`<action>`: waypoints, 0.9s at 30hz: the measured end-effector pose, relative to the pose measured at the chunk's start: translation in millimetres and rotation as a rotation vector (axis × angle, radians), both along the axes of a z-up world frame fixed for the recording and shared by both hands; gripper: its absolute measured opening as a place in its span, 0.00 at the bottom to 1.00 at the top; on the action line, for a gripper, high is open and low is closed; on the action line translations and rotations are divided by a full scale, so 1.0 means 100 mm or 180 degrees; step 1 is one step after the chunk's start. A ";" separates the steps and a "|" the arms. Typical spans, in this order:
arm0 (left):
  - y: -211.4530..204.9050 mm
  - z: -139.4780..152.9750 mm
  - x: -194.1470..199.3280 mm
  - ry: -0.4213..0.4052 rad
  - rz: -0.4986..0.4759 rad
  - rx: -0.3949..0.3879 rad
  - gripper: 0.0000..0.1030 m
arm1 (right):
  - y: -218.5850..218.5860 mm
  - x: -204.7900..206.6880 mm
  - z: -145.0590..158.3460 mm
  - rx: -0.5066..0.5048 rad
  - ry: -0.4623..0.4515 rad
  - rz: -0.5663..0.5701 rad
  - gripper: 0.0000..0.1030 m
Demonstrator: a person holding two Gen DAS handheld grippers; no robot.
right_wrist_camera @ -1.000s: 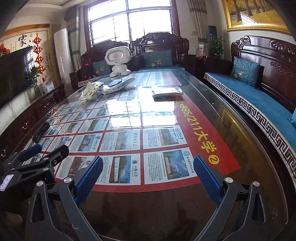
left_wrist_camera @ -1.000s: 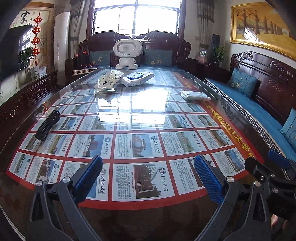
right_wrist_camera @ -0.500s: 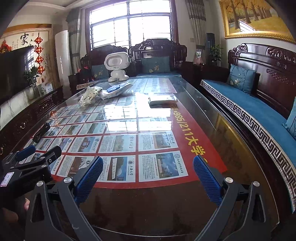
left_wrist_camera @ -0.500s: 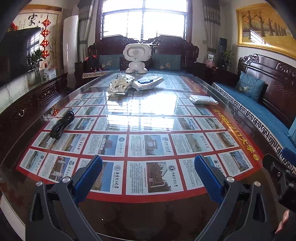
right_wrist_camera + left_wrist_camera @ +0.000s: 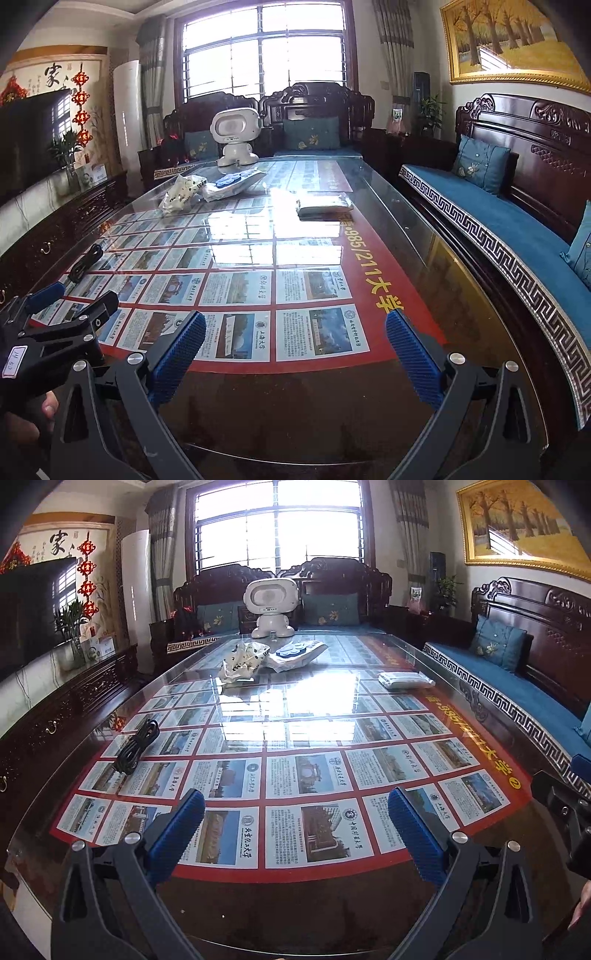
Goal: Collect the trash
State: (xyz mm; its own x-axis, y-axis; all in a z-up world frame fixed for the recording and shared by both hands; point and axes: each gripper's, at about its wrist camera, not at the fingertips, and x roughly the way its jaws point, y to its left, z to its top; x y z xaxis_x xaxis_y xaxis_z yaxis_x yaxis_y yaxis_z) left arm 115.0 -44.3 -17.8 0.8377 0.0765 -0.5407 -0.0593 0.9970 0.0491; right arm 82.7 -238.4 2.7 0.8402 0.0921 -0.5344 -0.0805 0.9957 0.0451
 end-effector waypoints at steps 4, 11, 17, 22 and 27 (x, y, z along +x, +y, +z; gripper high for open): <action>-0.02 0.01 0.00 0.0007 0.0027 0.0084 0.96 | 0.00 -0.01 0.01 0.0002 0.0009 0.0002 0.92; -0.06 0.00 -0.01 0.0021 -0.0025 0.0164 0.96 | 0.00 -0.02 0.02 -0.0004 0.0012 0.0010 0.92; -0.02 0.00 -0.03 0.0012 -0.0071 0.0073 0.96 | 0.01 -0.02 0.01 -0.0010 0.0035 0.0022 0.92; 0.05 0.02 -0.01 0.0035 -0.0145 -0.0118 0.96 | 0.01 -0.01 0.00 0.0003 0.0057 0.0023 0.92; 0.08 0.02 0.02 0.0105 -0.0187 -0.0193 0.96 | 0.01 0.00 0.00 0.0002 0.0050 0.0030 0.92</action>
